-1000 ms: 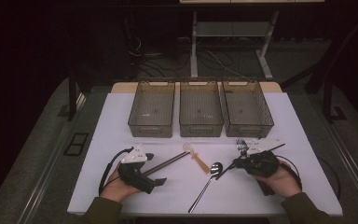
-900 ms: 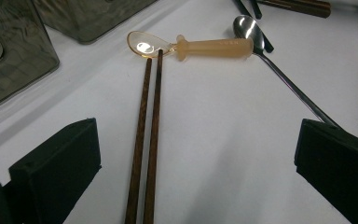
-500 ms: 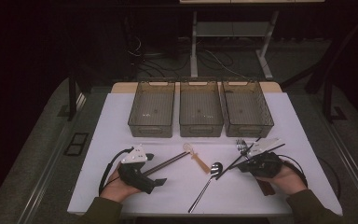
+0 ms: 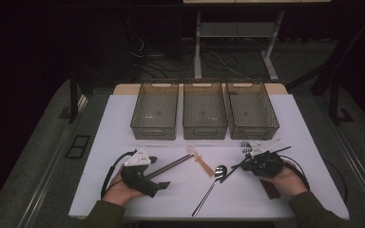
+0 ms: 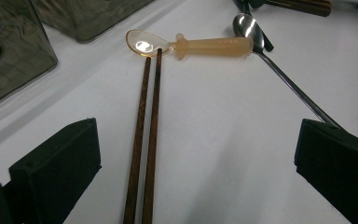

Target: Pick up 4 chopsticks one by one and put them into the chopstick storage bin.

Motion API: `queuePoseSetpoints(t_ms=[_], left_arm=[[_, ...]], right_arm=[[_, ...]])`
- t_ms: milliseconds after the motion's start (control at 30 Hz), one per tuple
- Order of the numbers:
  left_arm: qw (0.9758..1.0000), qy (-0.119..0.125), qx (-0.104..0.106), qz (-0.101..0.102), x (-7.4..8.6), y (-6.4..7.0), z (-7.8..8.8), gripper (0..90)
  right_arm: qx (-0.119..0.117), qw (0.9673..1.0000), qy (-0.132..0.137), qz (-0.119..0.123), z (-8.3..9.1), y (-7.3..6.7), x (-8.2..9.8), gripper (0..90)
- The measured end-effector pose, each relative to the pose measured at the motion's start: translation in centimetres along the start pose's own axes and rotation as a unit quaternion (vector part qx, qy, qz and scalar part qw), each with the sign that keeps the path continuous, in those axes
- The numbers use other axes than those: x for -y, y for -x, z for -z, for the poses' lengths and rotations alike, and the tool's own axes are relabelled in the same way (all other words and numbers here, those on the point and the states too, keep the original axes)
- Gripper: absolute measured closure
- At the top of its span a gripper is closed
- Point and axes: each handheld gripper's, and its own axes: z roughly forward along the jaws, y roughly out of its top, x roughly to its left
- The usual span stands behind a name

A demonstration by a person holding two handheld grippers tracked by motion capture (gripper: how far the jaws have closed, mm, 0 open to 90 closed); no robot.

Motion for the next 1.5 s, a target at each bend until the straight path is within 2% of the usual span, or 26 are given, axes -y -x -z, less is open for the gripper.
queuePoseSetpoints(t_ms=[433, 833, 1067, 1167, 1333, 1400, 1500], left_arm=[[1.0000, -0.001, 0.000, 0.001, 0.0, 0.0, -0.1, 0.0], [1.0000, -0.001, -0.001, 0.000, 0.0, 0.0, -0.1, 0.0], [1.0000, -0.001, 0.000, 0.000, 0.0, -0.1, -0.1, 0.0], [1.0000, 0.001, -0.001, 0.000, 0.0, -0.1, 0.0, 0.0], [1.0000, 0.002, -0.001, -0.002, 0.0, -0.2, 0.1, 0.0], [1.0000, 0.005, -0.002, -0.002, 0.1, -0.2, 0.2, 0.0], [0.9999, 0.009, -0.005, 0.000, 0.2, -0.7, 0.6, 0.0]], right_arm=[[0.022, 0.9995, 0.017, -0.016, -0.4, 0.8, -1.0, 90.0], [0.035, 0.9988, 0.013, -0.032, -1.7, 2.2, -1.9, 90.0], [0.033, 0.9983, 0.022, -0.043, -1.9, 3.1, -2.3, 90.0], [0.025, 0.9978, 0.039, -0.047, -1.0, 3.2, -2.2, 89.5], [0.025, 0.9963, 0.064, -0.051, 1.7, 3.9, -1.5, 77.5], [0.025, 0.9961, 0.067, -0.052, 2.7, 4.3, -0.9, 71.8], [0.019, 0.9967, 0.056, -0.055, 3.9, 5.4, 0.5, 66.5]])
